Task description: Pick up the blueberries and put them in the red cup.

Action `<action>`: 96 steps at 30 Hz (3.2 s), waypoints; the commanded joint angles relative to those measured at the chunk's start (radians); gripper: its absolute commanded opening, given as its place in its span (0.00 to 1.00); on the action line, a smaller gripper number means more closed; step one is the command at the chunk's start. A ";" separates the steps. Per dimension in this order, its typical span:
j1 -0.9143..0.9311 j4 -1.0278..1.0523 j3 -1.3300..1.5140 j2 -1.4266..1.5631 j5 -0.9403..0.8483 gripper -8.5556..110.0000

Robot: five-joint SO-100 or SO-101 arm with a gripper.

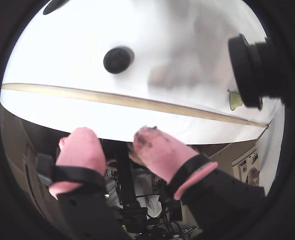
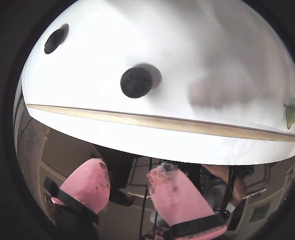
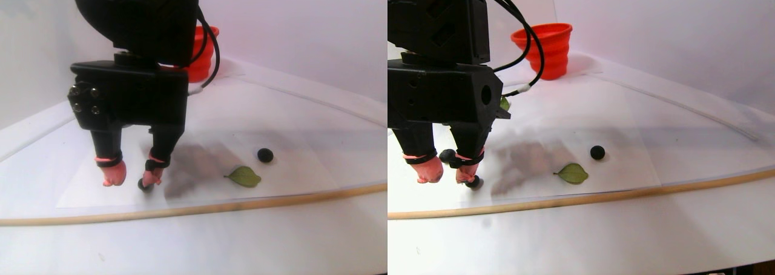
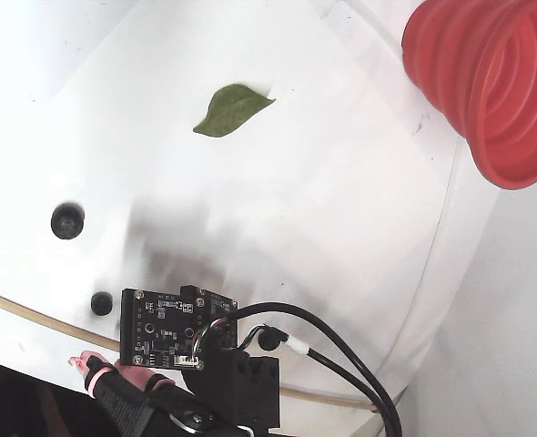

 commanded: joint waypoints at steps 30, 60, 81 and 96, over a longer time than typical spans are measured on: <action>0.003 -0.143 -0.132 -0.202 -0.049 0.21; -0.011 -0.140 -0.222 -0.256 -0.043 0.21; 0.008 -0.195 -0.224 -0.311 -0.086 0.18; 0.032 -0.201 -0.222 -0.296 -0.110 0.16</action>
